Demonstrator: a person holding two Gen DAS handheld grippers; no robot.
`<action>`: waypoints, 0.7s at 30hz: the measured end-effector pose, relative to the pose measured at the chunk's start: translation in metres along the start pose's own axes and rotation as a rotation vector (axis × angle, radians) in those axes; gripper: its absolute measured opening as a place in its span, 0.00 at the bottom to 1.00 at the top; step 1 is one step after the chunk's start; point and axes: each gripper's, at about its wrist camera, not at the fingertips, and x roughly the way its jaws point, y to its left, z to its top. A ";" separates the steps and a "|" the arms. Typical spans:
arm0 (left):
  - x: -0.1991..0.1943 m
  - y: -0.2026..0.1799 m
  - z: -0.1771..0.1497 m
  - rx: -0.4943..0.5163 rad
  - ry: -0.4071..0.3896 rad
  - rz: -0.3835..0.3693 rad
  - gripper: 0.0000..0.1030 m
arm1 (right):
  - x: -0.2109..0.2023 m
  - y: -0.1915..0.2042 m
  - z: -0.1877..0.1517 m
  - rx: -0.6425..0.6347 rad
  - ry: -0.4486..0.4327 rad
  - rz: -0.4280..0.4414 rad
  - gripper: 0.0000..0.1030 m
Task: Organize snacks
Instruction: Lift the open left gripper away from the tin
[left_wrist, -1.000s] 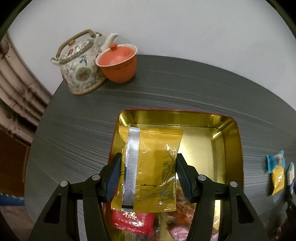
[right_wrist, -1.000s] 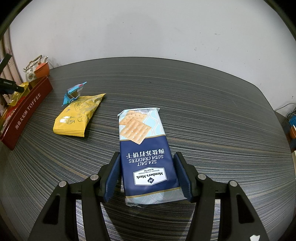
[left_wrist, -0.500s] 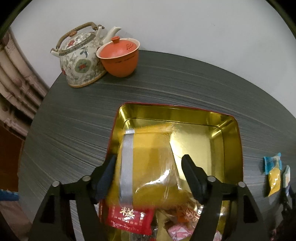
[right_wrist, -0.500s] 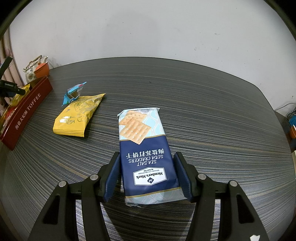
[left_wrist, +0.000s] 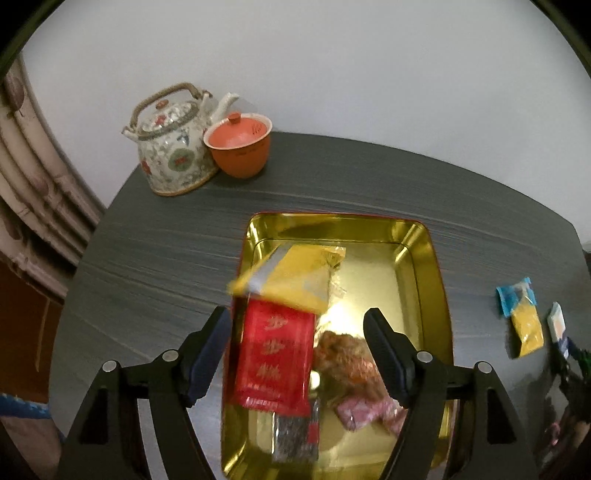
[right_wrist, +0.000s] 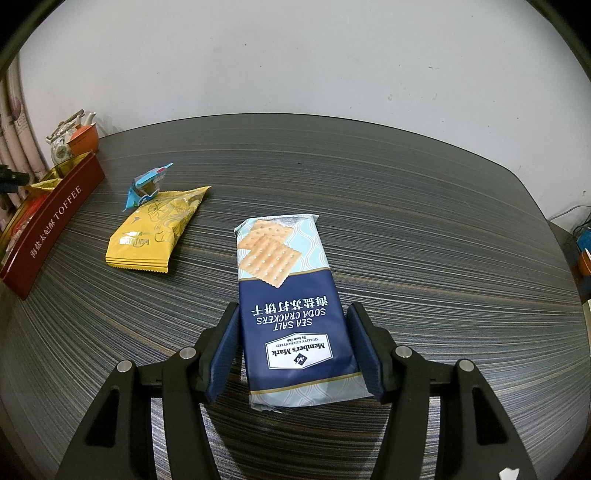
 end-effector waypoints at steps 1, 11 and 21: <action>-0.004 0.001 -0.003 0.006 -0.008 -0.002 0.72 | 0.000 0.000 0.000 0.000 0.000 0.000 0.53; -0.045 0.017 -0.046 -0.007 -0.067 0.008 0.72 | 0.001 0.001 0.000 -0.001 0.000 -0.002 0.53; -0.059 0.043 -0.097 -0.033 -0.107 0.102 0.72 | 0.002 0.003 0.002 -0.003 0.001 -0.004 0.54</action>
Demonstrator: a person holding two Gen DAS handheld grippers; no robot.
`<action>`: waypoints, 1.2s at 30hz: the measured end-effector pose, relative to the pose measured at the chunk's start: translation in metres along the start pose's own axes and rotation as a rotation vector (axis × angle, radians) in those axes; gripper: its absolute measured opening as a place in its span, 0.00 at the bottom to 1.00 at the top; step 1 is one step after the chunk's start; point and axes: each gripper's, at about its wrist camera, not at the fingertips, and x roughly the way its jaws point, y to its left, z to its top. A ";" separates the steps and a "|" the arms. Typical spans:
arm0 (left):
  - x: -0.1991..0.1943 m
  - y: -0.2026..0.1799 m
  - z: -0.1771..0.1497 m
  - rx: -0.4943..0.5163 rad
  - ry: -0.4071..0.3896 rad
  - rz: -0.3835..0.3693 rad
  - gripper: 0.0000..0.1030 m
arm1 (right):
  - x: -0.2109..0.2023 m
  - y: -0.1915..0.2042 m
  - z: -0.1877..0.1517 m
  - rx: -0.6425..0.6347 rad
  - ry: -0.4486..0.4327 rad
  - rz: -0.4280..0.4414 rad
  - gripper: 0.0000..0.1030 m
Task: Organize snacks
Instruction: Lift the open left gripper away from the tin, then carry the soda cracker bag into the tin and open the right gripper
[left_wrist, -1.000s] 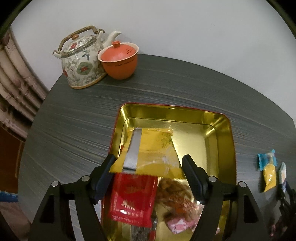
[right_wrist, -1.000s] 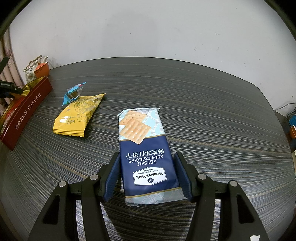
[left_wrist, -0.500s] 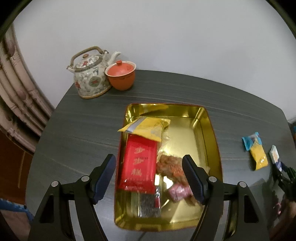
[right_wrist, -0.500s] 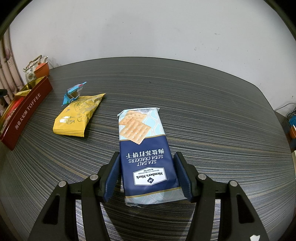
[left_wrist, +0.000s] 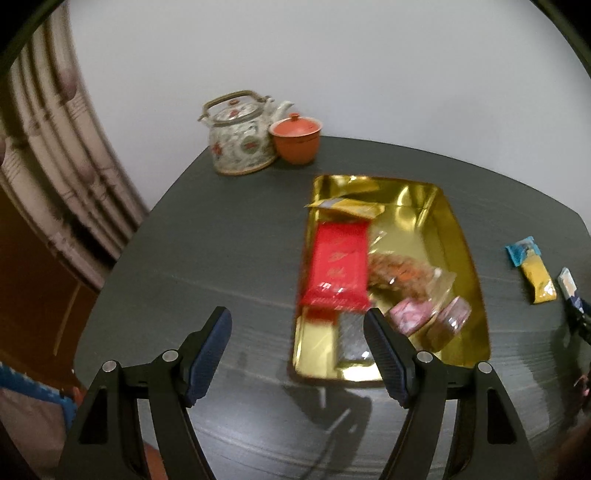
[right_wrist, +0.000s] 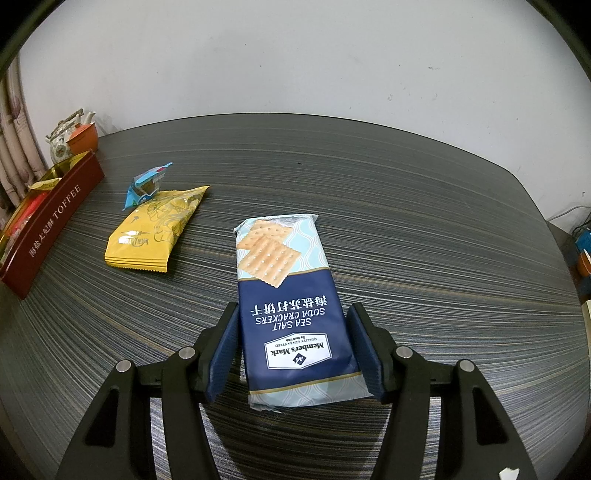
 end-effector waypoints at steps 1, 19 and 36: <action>0.000 0.003 -0.003 -0.004 -0.001 0.005 0.72 | 0.000 0.000 0.000 0.001 0.000 0.000 0.54; 0.000 0.048 -0.022 -0.123 -0.033 0.116 0.72 | -0.006 0.015 -0.002 0.009 0.033 -0.119 0.47; -0.001 0.061 -0.022 -0.188 -0.026 0.075 0.75 | -0.034 0.045 0.006 0.002 0.001 -0.113 0.45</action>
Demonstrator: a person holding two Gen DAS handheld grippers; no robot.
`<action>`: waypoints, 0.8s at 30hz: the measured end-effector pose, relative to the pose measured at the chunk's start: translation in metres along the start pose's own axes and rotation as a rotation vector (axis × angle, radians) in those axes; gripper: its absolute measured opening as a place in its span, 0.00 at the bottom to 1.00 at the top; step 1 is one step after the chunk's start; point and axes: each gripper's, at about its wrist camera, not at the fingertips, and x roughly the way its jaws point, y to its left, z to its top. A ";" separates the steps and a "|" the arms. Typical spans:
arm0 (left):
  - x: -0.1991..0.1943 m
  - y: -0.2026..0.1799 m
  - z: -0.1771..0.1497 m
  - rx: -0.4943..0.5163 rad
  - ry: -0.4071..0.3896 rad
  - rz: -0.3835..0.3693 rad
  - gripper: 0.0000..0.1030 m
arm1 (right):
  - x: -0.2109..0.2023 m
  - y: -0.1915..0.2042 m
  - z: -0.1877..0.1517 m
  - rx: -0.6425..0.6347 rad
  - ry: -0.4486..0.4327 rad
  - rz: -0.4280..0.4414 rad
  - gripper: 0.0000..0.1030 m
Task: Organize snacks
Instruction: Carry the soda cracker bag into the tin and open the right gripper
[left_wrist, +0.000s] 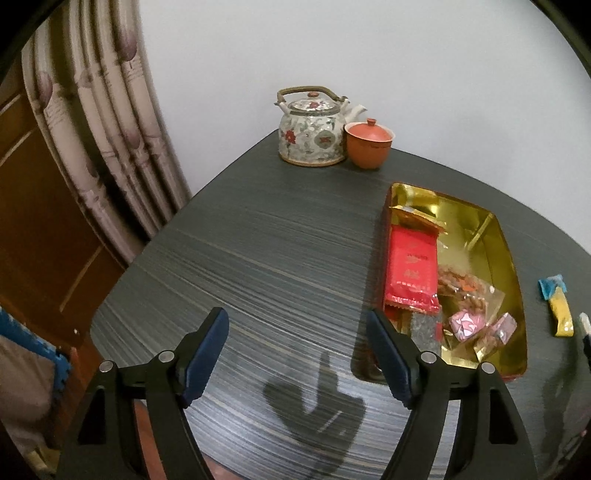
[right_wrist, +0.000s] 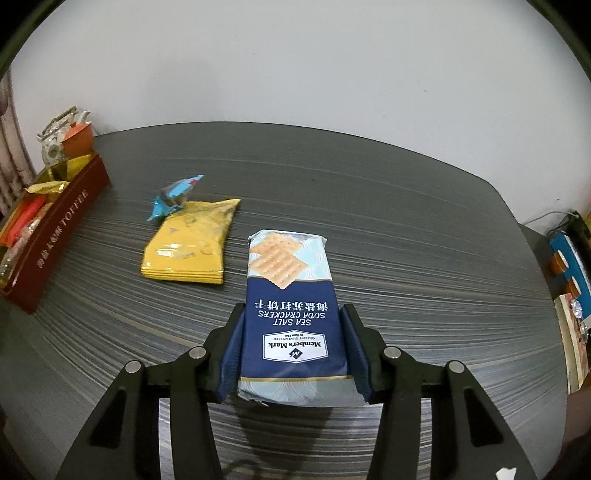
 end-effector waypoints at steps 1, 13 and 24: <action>0.000 0.001 0.000 -0.007 0.001 -0.004 0.75 | -0.002 -0.001 0.000 -0.001 -0.007 0.000 0.45; 0.006 0.008 0.000 -0.043 0.033 -0.008 0.75 | -0.027 0.034 0.020 -0.021 -0.064 0.077 0.45; 0.012 0.022 -0.002 -0.110 0.062 0.020 0.76 | -0.037 0.140 0.042 -0.170 -0.087 0.279 0.45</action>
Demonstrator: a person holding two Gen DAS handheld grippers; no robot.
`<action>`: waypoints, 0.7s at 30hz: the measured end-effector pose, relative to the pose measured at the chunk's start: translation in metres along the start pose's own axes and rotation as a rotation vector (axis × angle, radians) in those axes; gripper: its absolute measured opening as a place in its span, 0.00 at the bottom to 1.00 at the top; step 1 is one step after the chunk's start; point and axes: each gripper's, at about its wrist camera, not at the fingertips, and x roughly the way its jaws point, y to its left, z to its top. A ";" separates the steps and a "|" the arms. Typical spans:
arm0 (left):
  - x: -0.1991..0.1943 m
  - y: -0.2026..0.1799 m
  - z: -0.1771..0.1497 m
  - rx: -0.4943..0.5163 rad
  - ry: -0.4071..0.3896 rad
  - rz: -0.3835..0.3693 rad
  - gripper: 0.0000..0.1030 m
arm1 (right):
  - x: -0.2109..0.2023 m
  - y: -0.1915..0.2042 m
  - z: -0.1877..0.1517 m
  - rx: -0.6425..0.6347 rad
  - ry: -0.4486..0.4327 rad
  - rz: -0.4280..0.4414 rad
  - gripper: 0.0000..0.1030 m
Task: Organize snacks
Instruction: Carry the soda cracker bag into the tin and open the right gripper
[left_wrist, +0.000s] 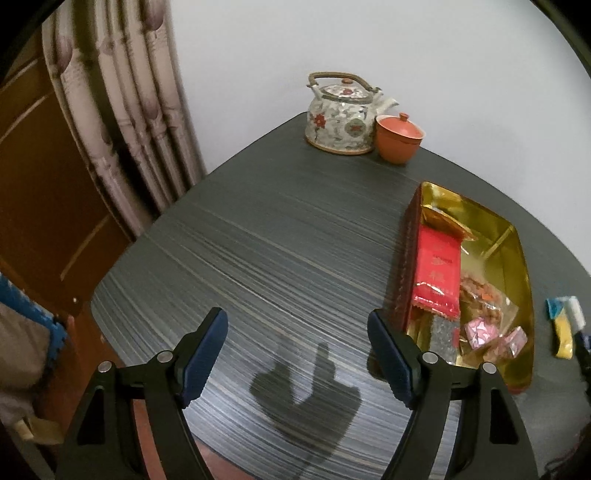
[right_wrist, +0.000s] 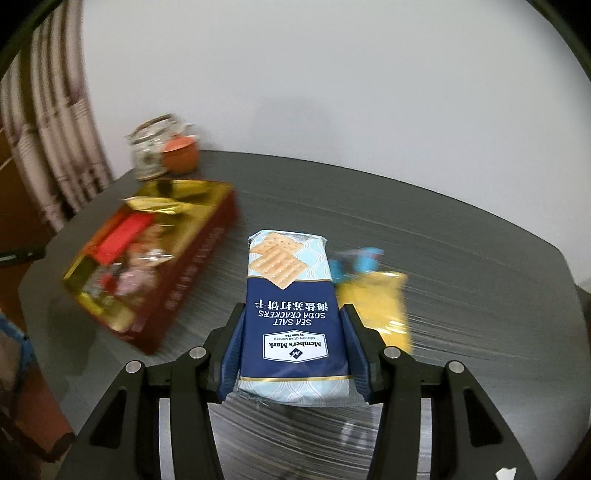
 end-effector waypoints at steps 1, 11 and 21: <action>0.000 0.001 0.000 -0.003 0.000 0.002 0.76 | 0.004 0.008 0.003 -0.010 0.001 0.014 0.45; 0.002 0.002 0.000 -0.016 0.007 -0.003 0.77 | 0.031 0.087 0.032 -0.116 -0.006 0.119 0.45; 0.007 0.011 -0.001 -0.071 0.035 -0.010 0.80 | 0.063 0.122 0.044 -0.169 0.027 0.124 0.45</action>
